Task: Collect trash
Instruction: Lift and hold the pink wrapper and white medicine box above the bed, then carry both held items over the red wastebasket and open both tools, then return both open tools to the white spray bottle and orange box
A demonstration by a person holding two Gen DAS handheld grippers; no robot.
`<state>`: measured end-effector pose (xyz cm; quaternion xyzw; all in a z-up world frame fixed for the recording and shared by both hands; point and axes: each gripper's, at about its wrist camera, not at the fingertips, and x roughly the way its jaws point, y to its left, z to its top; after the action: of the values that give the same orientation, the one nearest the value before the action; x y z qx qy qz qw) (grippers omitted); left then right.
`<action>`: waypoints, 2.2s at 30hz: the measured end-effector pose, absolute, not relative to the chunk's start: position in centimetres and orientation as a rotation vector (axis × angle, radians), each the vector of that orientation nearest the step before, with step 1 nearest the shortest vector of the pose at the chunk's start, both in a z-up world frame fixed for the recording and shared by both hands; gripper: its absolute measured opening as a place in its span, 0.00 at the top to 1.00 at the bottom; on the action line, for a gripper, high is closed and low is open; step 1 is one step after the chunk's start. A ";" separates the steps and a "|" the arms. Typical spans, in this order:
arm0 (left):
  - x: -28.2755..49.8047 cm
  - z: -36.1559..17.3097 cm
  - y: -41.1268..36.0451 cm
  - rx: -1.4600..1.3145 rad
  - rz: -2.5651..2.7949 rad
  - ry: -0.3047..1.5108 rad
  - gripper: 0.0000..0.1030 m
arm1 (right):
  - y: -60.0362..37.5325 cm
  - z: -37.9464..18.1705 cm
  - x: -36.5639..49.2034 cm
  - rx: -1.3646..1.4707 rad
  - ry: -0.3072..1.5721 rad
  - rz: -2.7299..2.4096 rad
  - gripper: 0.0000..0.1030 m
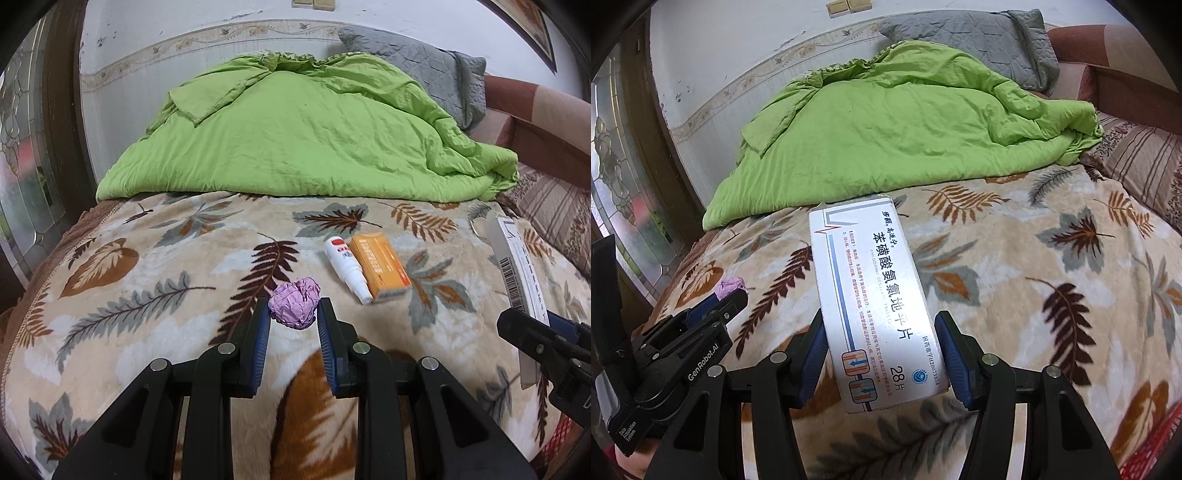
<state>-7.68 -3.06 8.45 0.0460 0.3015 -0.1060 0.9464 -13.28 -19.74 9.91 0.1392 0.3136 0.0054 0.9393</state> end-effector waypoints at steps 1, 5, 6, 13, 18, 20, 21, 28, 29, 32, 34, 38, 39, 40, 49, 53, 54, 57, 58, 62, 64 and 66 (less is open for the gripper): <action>-8.0 8.4 -3.1 0.098 -0.216 0.614 0.76 | -19.7 9.9 -13.6 0.283 0.640 0.011 0.40; -9.6 8.6 -3.1 0.094 -0.230 0.621 0.76 | -20.2 9.8 -15.1 0.308 0.642 0.010 0.40; -10.0 8.7 -3.0 0.087 -0.236 0.624 0.76 | -20.4 9.8 -15.4 0.321 0.645 0.010 0.40; -13.9 10.3 -5.1 0.100 -0.335 0.605 0.76 | -24.1 11.3 -19.8 0.447 0.619 0.033 0.40; -16.4 11.8 -8.5 0.114 -0.445 0.592 0.76 | -28.2 12.6 -24.8 0.476 0.578 -0.010 0.40; -17.5 12.3 -10.1 0.123 -0.499 0.590 0.76 | -30.3 12.7 -27.3 0.494 0.570 -0.039 0.40; -18.1 12.5 -11.1 0.128 -0.528 0.590 0.76 | -31.2 12.8 -28.3 0.502 0.566 -0.053 0.40; -24.0 14.1 -19.4 0.189 -0.794 0.605 0.76 | -38.3 12.1 -37.2 0.572 0.545 -0.213 0.40; -24.8 14.2 -20.6 0.197 -0.839 0.617 0.76 | -39.5 11.9 -38.6 0.595 0.543 -0.243 0.40; -27.3 14.1 -24.6 0.234 -0.967 0.663 0.76 | -42.7 10.6 -42.3 0.678 0.546 -0.306 0.40; -29.0 13.4 -27.5 0.257 -1.047 0.713 0.76 | -44.2 9.8 -44.0 0.716 0.549 -0.342 0.40; -30.9 11.6 -31.4 0.300 -1.121 0.798 0.75 | -45.5 8.0 -45.4 0.760 0.575 -0.363 0.39; -31.1 11.0 -32.1 0.313 -1.135 0.817 0.74 | -45.8 7.5 -45.5 0.778 0.580 -0.362 0.39; -31.4 10.4 -32.9 0.330 -1.146 0.835 0.66 | -46.0 7.1 -45.7 0.788 0.584 -0.364 0.39; -30.2 10.5 -31.7 0.293 -1.130 0.849 0.49 | -46.6 6.5 -45.3 0.796 0.603 -0.343 0.33; -27.6 11.3 -29.0 0.236 -1.065 0.846 0.48 | -45.5 7.4 -43.3 0.771 0.611 -0.294 0.33; -27.0 11.4 -28.3 0.228 -1.042 0.845 0.48 | -45.0 7.7 -42.6 0.756 0.618 -0.280 0.33; -24.7 11.7 -25.9 0.187 -0.981 0.845 0.48 | -43.2 8.4 -40.2 0.709 0.645 -0.232 0.33; -23.8 11.8 -24.9 0.166 -0.958 0.848 0.48 | -42.5 8.7 -39.3 0.694 0.654 -0.211 0.33; -19.8 12.0 -20.2 0.085 -0.849 0.851 0.48 | -39.0 9.9 -34.8 0.617 0.689 -0.114 0.33; -17.9 11.9 -18.0 0.051 -0.793 0.850 0.48 | -37.3 10.5 -32.7 0.582 0.697 -0.068 0.33; -15.7 11.7 -15.3 0.011 -0.722 0.850 0.48 | -35.5 10.9 -30.2 0.537 0.716 -0.026 0.33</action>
<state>-15.71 -15.30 11.72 0.0054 0.4032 -0.3427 0.8485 -30.19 -35.46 10.86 0.2598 0.3462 -0.0124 0.9014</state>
